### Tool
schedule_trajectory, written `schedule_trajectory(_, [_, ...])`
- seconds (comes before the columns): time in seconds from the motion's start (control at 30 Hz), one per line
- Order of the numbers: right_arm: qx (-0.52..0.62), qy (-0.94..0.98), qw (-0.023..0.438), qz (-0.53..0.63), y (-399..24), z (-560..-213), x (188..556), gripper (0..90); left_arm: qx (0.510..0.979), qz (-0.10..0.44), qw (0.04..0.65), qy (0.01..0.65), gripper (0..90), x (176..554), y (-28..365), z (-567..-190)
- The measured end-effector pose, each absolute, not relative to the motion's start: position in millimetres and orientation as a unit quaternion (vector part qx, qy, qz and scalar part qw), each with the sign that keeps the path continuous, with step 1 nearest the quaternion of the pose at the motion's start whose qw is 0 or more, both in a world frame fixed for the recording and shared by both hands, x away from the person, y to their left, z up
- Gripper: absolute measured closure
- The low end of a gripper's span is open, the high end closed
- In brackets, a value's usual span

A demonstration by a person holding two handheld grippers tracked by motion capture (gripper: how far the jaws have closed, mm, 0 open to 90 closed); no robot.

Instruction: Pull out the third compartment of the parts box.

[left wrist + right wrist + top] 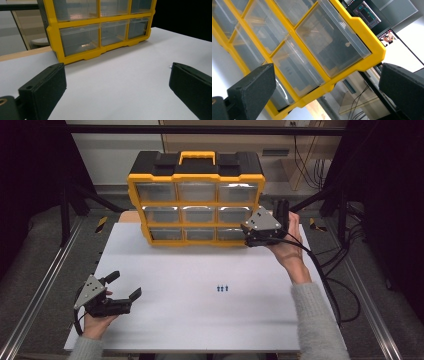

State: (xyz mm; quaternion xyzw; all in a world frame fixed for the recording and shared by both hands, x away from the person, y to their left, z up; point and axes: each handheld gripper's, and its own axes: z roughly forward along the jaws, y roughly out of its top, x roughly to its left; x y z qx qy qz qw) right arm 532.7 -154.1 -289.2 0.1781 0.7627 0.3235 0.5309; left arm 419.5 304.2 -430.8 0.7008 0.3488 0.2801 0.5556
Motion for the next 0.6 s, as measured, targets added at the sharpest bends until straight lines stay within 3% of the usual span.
schedule_trajectory(0.6, [0.136, 0.759, 0.571, 0.280, -135.8, -283.9, 550.5, 2.9, 0.701, 0.281, 0.554, 0.350, 0.7, 420.2, 304.0, -431.2])
